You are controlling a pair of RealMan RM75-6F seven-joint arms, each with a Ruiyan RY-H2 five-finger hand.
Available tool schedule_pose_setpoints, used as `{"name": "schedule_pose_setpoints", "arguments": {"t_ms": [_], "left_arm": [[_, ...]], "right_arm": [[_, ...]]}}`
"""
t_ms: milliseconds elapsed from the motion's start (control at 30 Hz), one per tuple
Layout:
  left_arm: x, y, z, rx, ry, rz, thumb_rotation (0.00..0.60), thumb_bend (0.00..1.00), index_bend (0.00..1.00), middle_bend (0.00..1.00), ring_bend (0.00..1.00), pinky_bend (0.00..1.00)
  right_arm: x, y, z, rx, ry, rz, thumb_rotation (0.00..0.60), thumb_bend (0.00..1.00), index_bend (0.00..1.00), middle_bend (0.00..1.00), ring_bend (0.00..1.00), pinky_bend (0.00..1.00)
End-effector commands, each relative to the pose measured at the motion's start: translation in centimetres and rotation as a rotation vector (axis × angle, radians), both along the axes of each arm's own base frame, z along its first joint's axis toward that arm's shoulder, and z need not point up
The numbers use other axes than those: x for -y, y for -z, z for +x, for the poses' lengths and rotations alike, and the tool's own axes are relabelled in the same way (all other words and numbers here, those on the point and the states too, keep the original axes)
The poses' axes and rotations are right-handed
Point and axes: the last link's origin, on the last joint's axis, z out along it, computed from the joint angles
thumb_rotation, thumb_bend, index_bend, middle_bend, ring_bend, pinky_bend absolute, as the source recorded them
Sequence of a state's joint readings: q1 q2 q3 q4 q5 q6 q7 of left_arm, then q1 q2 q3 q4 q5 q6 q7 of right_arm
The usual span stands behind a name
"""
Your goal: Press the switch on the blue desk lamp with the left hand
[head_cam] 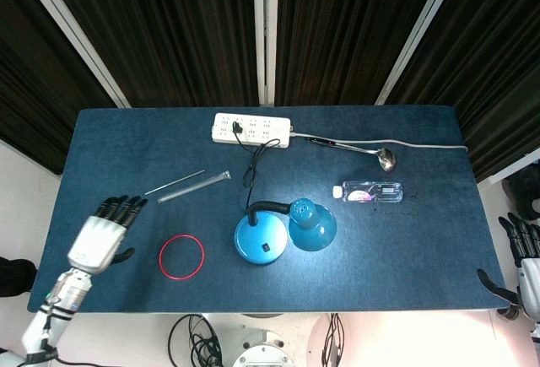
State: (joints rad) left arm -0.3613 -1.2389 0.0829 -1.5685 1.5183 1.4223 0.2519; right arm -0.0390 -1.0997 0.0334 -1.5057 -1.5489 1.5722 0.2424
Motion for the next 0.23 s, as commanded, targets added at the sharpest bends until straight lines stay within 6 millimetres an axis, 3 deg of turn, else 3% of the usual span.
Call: {"name": "schedule_pose_setpoints", "arguments": {"t_ms": [33,233], "left_arm": [[1.6,-3.9,-3.3,0.075,-0.136,0.136,0.600,0.00,0.05,0.00,0.00,0.00],[3.0,-4.4,-5.4,0.087,-0.195,0.162,0.600,0.00,0.05,0.00,0.00,0.00]], "right_arm": [[0.2,0.2,0.3,-0.005,-0.009,0.001,0.600,0.17,0.00,0.00,0.00,0.00],[0.2,0.2,0.8,-0.018,-0.019,0.001,0.600,0.17,0.00,0.00,0.00,0.00]]}}
